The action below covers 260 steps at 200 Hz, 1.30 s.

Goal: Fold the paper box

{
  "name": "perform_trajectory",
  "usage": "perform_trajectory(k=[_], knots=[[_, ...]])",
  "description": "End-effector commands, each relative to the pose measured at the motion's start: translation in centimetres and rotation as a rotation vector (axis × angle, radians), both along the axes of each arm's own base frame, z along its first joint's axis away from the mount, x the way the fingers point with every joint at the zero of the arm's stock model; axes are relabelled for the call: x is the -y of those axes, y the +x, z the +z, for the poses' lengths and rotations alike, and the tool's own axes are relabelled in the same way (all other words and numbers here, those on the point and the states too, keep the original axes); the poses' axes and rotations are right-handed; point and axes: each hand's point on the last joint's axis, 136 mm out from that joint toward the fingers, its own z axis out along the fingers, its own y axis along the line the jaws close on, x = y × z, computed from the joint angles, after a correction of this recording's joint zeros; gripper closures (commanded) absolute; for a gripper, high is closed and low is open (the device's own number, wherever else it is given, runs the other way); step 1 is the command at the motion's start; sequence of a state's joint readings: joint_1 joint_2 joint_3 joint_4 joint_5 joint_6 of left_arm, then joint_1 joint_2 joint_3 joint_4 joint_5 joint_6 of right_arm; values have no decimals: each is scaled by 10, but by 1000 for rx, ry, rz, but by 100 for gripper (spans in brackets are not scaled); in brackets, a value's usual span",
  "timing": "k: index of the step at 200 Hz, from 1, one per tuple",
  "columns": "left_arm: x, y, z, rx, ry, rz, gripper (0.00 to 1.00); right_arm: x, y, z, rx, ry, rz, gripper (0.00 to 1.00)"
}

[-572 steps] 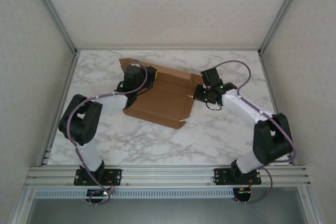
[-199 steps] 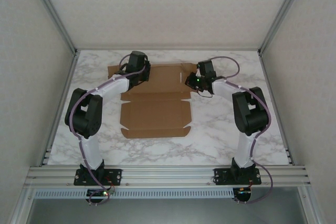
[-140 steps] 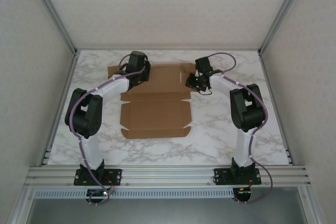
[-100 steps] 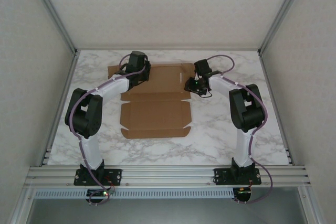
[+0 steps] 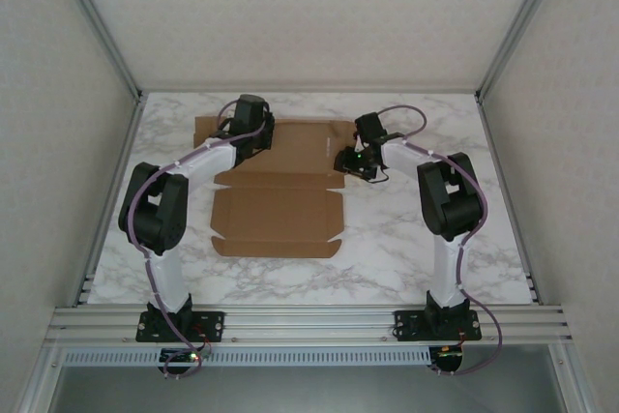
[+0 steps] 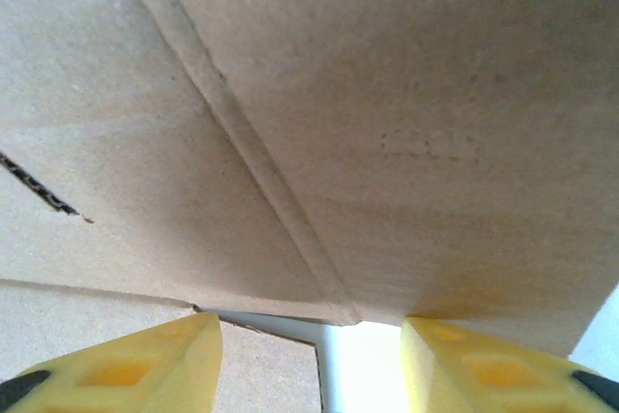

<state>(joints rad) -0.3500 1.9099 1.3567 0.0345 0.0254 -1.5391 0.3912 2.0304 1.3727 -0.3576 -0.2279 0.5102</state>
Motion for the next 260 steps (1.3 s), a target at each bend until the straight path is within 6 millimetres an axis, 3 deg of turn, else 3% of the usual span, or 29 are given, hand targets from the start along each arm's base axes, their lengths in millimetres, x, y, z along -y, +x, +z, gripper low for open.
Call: perform_trajectory(k=[1, 24, 48, 107, 162, 199, 260], knots=[[0, -4, 13, 35, -29, 1, 100, -5, -11, 14, 54, 11, 3, 47], [-6, -4, 10, 31, -84, 28, 100, 3, -7, 38, 116, 29, -41, 46], [-12, -2, 15, 37, -116, 62, 100, 0, -12, 50, 110, 62, -53, 46], [-17, 7, 25, 30, -161, 103, 100, 21, -29, 46, 170, -25, -67, 39], [-12, 10, 19, 21, -233, 69, 100, 6, -21, 13, 111, -77, -1, 37], [-9, 10, 23, 35, -289, 37, 100, 0, -10, 9, 137, -88, 20, 36], [-10, 6, 22, 29, -334, 24, 100, -35, -2, 38, 210, 86, 61, 38]])
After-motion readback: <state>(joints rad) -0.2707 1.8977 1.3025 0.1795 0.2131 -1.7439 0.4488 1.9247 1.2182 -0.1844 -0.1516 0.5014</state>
